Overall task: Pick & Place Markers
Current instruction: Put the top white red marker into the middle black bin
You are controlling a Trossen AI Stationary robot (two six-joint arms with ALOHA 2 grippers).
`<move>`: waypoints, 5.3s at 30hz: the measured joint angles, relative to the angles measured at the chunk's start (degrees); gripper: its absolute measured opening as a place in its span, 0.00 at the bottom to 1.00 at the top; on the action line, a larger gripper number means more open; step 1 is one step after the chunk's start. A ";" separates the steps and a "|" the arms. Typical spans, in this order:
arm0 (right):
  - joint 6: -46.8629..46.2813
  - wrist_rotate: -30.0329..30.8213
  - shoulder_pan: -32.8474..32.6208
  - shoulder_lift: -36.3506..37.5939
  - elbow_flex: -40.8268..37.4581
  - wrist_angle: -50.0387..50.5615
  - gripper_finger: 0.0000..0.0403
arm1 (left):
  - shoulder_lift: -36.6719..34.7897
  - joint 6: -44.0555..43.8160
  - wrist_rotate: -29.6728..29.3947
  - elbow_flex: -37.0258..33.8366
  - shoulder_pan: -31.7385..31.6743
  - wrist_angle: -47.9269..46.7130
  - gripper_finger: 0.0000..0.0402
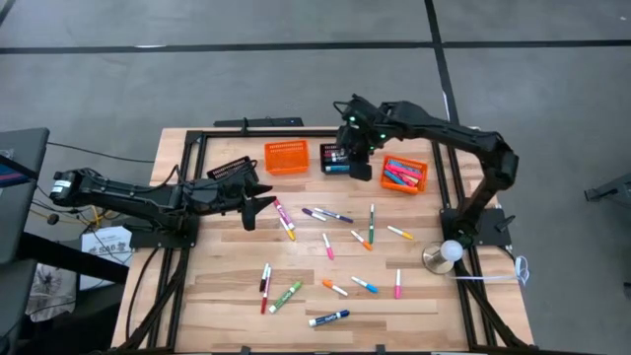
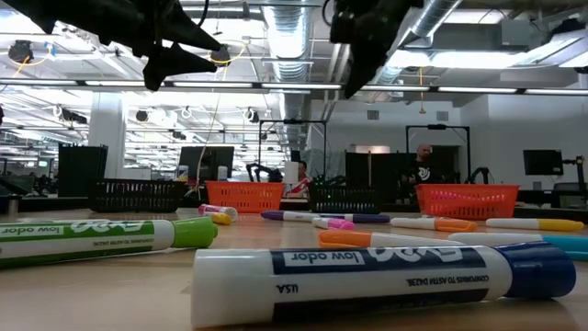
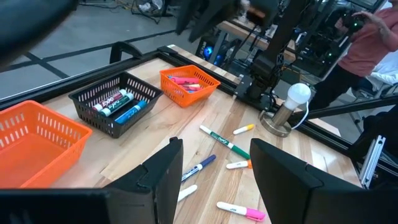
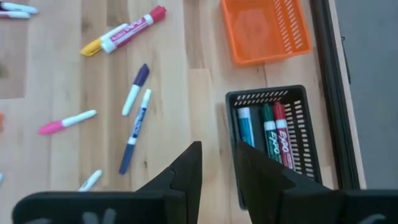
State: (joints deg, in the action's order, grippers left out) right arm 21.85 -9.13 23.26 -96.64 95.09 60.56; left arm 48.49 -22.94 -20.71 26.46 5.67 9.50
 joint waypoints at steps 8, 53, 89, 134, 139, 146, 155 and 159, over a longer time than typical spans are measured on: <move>-3.36 -1.72 0.01 8.06 -4.72 -0.56 0.17 | 0.00 0.00 0.00 0.00 0.00 0.00 0.46; -37.36 8.22 -15.99 58.38 -66.92 -57.32 0.16 | 20.96 -13.97 12.42 10.71 1.86 5.63 0.46; -30.38 8.07 -17.72 62.66 -68.65 -61.00 0.16 | 33.58 -50.55 19.11 12.50 -6.38 2.47 0.46; -28.87 7.89 -17.54 62.64 -68.63 -60.99 0.16 | 38.45 -79.94 15.25 13.27 -10.69 -20.59 0.46; -28.90 7.87 -17.54 62.64 -68.63 -60.99 0.16 | 41.73 -81.00 16.67 13.25 -10.73 -20.24 0.46; -29.35 7.76 -17.61 62.64 -68.61 -61.01 0.16 | 42.40 -80.92 18.22 13.42 -12.44 -20.47 0.46; -29.61 7.63 -17.61 62.64 -68.61 -61.00 0.16 | 42.53 -77.76 17.08 13.29 -15.65 -21.22 0.46; -30.86 7.63 -17.61 62.64 -68.61 -60.99 0.16 | 42.53 -76.74 16.69 13.29 -15.58 -21.16 0.46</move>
State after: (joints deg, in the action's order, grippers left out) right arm -9.01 -1.50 5.65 -34.00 26.48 -0.43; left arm 91.02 -99.67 -4.02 39.75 -9.91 -11.66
